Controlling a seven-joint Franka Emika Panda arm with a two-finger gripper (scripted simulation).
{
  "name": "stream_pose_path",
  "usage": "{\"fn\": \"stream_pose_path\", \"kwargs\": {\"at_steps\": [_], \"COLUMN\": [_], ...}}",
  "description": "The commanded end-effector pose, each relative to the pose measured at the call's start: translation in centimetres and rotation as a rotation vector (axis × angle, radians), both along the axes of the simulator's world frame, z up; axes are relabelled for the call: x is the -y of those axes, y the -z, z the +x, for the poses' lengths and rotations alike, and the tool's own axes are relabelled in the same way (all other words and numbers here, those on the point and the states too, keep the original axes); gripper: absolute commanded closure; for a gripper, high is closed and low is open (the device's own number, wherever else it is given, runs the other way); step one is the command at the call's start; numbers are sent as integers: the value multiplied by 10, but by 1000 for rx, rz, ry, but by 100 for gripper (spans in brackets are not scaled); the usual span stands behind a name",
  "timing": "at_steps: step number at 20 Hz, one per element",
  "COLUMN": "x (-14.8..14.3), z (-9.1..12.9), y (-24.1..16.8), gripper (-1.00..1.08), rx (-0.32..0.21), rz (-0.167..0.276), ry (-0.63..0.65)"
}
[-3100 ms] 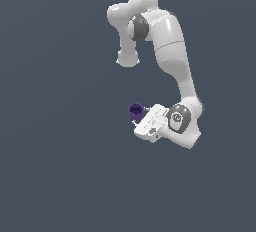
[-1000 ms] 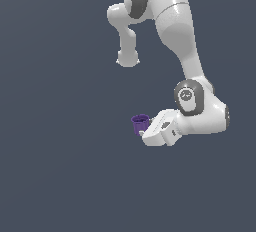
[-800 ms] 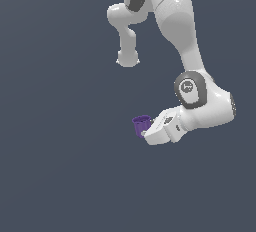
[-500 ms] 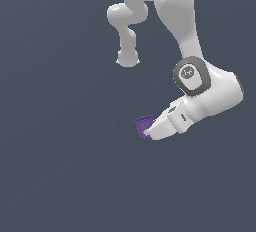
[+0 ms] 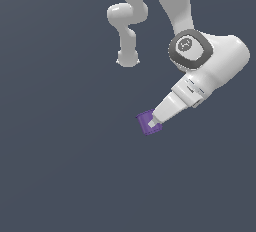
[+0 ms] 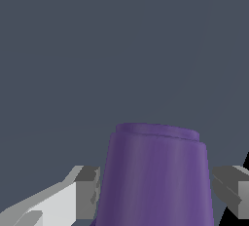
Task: Pick up the object and move it to a goal position.
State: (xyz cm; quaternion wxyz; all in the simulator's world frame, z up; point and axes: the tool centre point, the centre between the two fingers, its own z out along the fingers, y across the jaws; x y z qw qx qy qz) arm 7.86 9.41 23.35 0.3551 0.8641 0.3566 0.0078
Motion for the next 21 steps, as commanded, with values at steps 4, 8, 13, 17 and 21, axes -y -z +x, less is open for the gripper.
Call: {"fn": "stream_pose_path", "kwargs": {"at_steps": [4, 8, 13, 17, 21], "x": [-2, -2, -2, -1, -1], "z": [-1, -3, -6, -8, -8], "y": [-35, -53, -69, -75, -77], "gripper": [108, 108, 108, 108, 108], "rx": [144, 223, 291, 320, 329], "rz": [34, 50, 62, 66, 67], "ry": [-35, -53, -68, -74, -76]}}
